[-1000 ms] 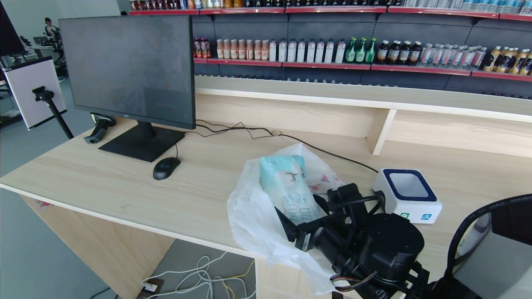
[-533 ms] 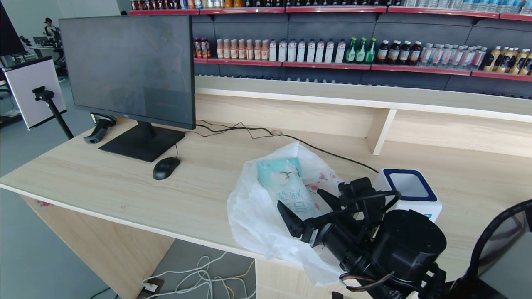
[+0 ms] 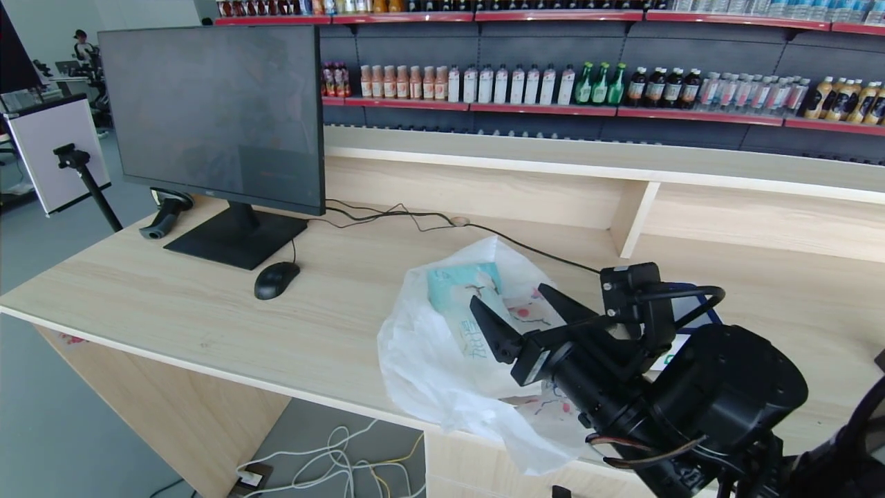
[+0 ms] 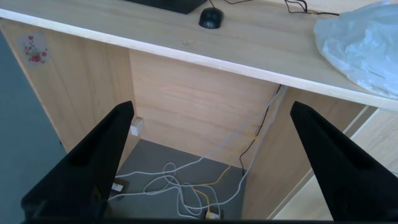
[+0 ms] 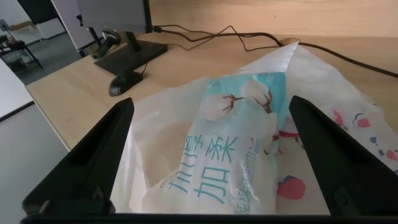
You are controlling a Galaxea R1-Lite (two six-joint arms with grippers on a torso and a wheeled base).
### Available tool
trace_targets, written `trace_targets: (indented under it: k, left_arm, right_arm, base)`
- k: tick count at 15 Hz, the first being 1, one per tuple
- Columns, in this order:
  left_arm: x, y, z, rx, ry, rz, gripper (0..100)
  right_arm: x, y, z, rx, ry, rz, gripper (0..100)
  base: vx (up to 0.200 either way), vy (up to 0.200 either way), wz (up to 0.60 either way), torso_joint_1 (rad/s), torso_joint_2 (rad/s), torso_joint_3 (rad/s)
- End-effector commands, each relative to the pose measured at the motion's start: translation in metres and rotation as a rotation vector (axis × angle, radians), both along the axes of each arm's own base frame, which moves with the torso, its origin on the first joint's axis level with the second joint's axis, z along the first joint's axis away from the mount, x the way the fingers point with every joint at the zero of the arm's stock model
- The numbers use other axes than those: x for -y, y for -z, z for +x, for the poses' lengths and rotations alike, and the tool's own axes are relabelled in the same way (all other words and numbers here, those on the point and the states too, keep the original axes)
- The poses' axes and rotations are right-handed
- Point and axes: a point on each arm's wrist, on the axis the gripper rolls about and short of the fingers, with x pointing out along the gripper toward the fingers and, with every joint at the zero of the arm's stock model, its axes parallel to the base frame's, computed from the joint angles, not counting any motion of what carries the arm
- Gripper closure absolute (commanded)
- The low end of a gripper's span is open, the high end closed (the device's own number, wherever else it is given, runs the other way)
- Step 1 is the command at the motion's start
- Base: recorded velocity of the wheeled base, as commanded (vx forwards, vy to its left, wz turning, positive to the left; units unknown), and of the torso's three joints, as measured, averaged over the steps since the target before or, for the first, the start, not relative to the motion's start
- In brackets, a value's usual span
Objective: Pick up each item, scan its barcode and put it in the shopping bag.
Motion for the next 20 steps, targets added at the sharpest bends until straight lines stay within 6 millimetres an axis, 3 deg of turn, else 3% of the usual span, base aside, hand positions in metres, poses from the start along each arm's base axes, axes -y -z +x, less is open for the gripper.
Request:
trace_targets:
  k: [1, 14, 20]
  left_arm:
    - [0.000, 0.000, 0.000, 0.001, -0.002, -0.001, 0]
    - [0.000, 0.000, 0.000, 0.001, -0.002, -0.001, 0]
    - [0.000, 0.000, 0.000, 0.001, -0.002, -0.004, 0]
  right_arm:
    - [0.001, -0.006, -0.001, 0.014, -0.001, 0.015, 0]
    - [0.012, -0.012, -0.004, 0.032, 0.020, 0.011, 0]
    - [0.021, -0.012, -0.013, 0.030, 0.024, -0.018, 0]
  base:
    - [0.000, 0.000, 0.00, 0.000, 0.00, 0.000]
    - [0.000, 0.000, -0.55, 0.003, 0.00, 0.001]
    - [0.000, 0.000, 0.00, 0.000, 0.00, 0.000]
